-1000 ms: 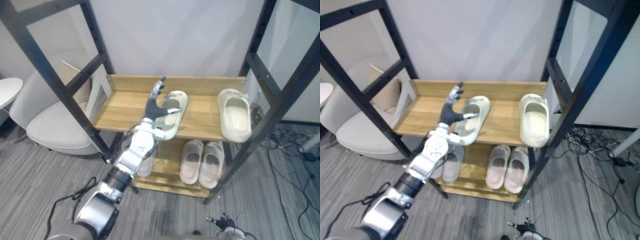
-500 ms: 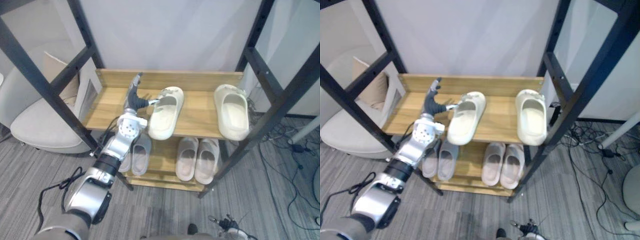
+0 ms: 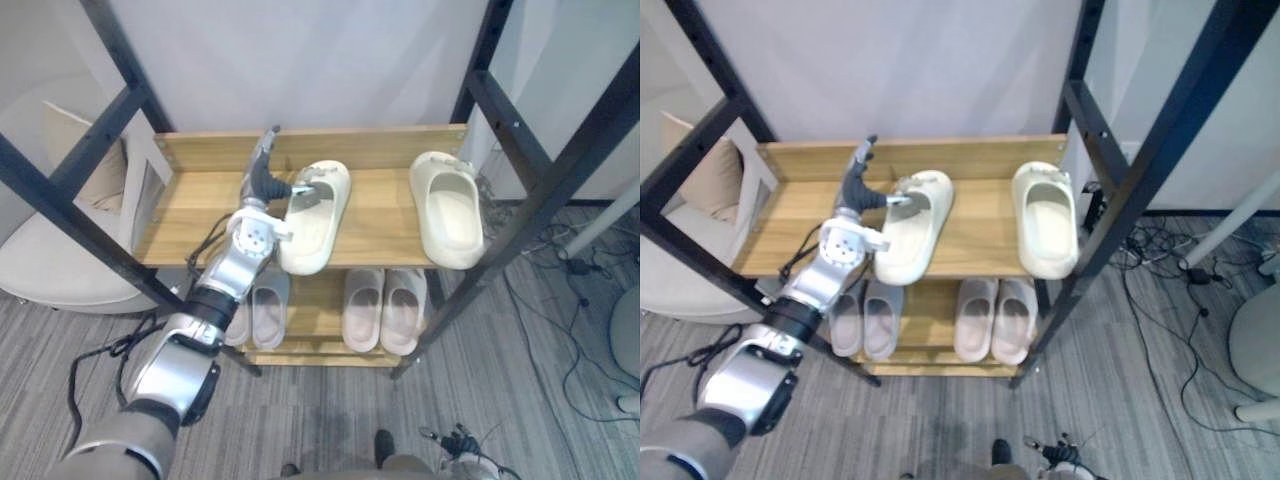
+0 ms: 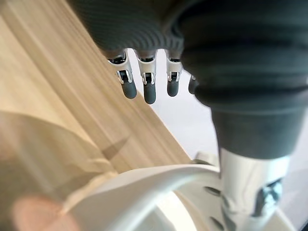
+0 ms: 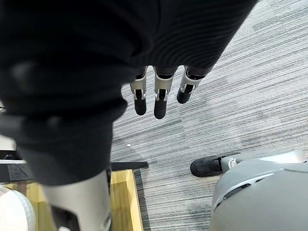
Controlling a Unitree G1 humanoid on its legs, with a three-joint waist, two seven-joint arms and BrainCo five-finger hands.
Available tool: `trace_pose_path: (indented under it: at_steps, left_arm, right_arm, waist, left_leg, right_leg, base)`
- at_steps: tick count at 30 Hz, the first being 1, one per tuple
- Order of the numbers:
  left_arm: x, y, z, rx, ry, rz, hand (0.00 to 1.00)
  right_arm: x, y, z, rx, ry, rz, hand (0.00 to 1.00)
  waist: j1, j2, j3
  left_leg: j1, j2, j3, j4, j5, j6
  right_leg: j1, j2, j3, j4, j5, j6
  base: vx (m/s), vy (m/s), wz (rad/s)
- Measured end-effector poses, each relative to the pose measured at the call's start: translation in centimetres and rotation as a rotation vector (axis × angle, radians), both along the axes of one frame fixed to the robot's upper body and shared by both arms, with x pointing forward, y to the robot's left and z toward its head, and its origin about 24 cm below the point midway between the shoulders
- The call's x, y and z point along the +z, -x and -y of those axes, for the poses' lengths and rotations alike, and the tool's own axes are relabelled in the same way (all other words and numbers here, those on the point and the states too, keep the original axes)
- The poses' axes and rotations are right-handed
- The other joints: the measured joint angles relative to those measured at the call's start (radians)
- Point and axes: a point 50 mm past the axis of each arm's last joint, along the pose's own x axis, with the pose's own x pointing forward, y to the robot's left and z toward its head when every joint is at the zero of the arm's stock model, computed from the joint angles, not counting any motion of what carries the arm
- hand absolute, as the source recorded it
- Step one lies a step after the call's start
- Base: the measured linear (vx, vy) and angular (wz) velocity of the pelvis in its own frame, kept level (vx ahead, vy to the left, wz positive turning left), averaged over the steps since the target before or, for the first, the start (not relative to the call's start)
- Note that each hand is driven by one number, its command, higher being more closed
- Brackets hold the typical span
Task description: Organize the slippers on the shoe rack
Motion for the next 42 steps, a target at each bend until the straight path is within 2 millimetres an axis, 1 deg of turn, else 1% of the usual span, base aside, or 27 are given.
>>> trace_pose_path:
  at_steps: [5,9,12,16,21,25,31,37,41,42]
  left_arm:
    - [-1.0,-0.4,-0.4,0.027,-0.059,-0.054,1.0]
    - [-1.1,-0.8,-0.3,0.022,-0.084,-0.077,1.0]
    - [-0.8,-0.9,-0.2,0.021,-0.086,-0.072,1.0]
    - [-0.5,-1.2,-0.2,0.01,-0.098,-0.083,1.0]
    - [-0.6,-1.2,-0.1,0.003,-0.102,-0.089,1.0]
    - [-0.7,-1.2,0.1,-0.007,-0.109,-0.097,1.0]
    - [-0.7,-1.2,0.5,-0.02,-0.103,-0.095,1.0]
    - [-0.3,-0.9,1.6,-0.057,-0.074,-0.077,1.0]
    - [0.6,-0.5,2.9,-0.096,-0.048,-0.027,1.0]
    - [1.3,-0.1,4.0,-0.131,-0.033,0.006,1.0]
  right_arm:
    - [0.0,0.0,0.1,0.0,0.0,0.0,0.0]
    - [0.0,0.1,0.2,-0.002,0.003,0.0,0.0]
    - [0.1,0.3,0.5,-0.014,0.006,-0.002,0.0]
    - [0.0,0.6,0.6,-0.035,-0.002,-0.004,0.0]
    - [0.0,0.6,0.6,-0.035,-0.001,-0.005,0.0]
    - [0.0,0.6,0.6,-0.035,-0.002,-0.005,0.0]
    - [0.0,0.6,0.6,-0.035,-0.002,-0.006,0.0]
    - [0.0,0.6,0.6,-0.029,0.0,-0.007,0.0]
    - [0.0,0.6,0.6,-0.029,0.0,-0.007,0.0]
    - [0.0,0.6,0.6,-0.029,0.0,-0.007,0.0]
  waist:
    - [-0.001,0.007,0.004]
    - [-0.004,0.012,0.007]
    - [-0.009,0.023,0.013]
    - [-0.015,0.025,0.014]
    - [-0.015,0.025,0.014]
    - [-0.025,0.026,0.015]
    - [-0.027,0.026,0.015]
    - [-0.027,0.026,0.015]
    - [-0.027,0.026,0.016]
    - [-0.027,0.026,0.016]
  left_leg:
    - [-0.002,-0.004,-0.005,0.001,0.001,0.002]
    - [-0.002,-0.003,-0.004,0.001,0.002,0.003]
    - [-0.002,0.0,0.0,0.0,0.002,0.003]
    - [-0.001,0.002,0.003,-0.002,0.002,0.003]
    - [0.001,0.0,0.002,-0.002,0.002,0.003]
    - [0.001,0.0,0.002,-0.001,0.002,0.003]
    - [0.001,0.0,-0.002,-0.001,0.002,0.003]
    - [0.0,-0.001,-0.007,-0.001,0.002,0.003]
    - [0.0,-0.002,-0.007,-0.001,0.002,0.003]
    - [0.0,-0.002,-0.007,-0.001,0.002,0.003]
  right_leg:
    - [-0.002,-0.004,0.0,-0.007,0.008,0.001]
    - [-0.005,-0.003,0.001,-0.008,0.01,0.001]
    - [-0.007,-0.001,0.005,-0.007,0.01,0.0]
    - [-0.009,0.002,0.01,-0.005,0.01,0.0]
    - [-0.006,0.0,0.009,-0.006,0.011,0.001]
    - [-0.006,0.0,0.009,-0.007,0.013,0.001]
    - [-0.004,-0.001,0.004,-0.007,0.013,0.001]
    - [-0.002,-0.002,0.0,-0.007,0.013,0.001]
    - [-0.002,-0.002,-0.001,-0.006,0.013,0.001]
    - [-0.001,-0.002,-0.001,-0.006,0.013,0.001]
  base:
    - [-0.06,0.002,0.0]
    - [-0.05,-0.009,-0.02]
    - [-0.01,-0.007,-0.02]
    - [0.01,-0.006,-0.02]
    - [0.0,0.0,0.0]
    - [0.0,0.0,0.0]
    - [0.0,0.0,0.02]
    - [0.0,0.0,0.01]
    - [0.0,0.0,0.0]
    - [0.0,0.0,0.0]
